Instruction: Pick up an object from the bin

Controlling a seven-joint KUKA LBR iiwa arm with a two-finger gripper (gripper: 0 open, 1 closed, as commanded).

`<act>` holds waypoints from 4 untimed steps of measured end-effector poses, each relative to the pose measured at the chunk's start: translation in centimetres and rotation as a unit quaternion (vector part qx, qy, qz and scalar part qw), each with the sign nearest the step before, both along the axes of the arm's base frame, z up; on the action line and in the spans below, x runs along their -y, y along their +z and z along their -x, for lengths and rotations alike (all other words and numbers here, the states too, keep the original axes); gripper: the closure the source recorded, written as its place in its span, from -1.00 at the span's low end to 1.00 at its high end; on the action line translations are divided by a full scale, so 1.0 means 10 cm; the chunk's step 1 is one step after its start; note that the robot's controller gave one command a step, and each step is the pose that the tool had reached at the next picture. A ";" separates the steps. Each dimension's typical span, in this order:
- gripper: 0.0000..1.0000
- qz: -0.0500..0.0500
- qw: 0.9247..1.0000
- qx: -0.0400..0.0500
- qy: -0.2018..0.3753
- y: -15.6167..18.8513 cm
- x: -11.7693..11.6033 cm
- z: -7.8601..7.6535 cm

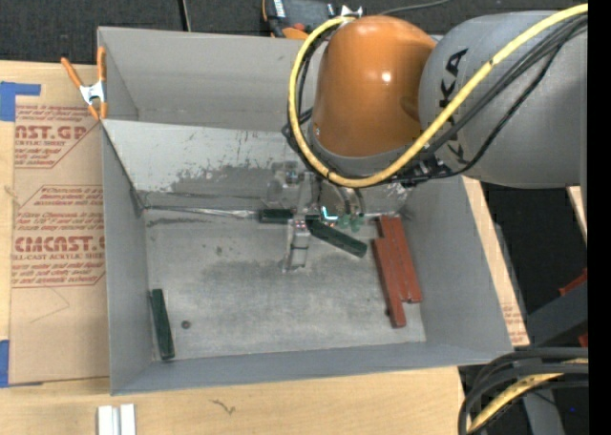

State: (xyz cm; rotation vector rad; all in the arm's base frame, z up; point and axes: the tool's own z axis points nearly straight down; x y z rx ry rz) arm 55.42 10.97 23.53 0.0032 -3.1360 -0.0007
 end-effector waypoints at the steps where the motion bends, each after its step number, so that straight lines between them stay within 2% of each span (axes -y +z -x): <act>1: -1.00 -0.001 0.998 0.007 -0.062 -1.66 0.91 -0.39; 2: -1.00 0.001 0.993 0.004 -0.114 -1.34 1.37 -0.18; 3: -1.00 0.001 0.994 0.004 -0.113 -1.36 1.51 -0.31; 4: -1.00 0.000 0.972 0.001 -0.236 -1.67 1.42 -0.18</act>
Offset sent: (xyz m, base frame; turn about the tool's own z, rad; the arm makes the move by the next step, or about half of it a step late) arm 0.0371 -0.0903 -0.1653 0.1221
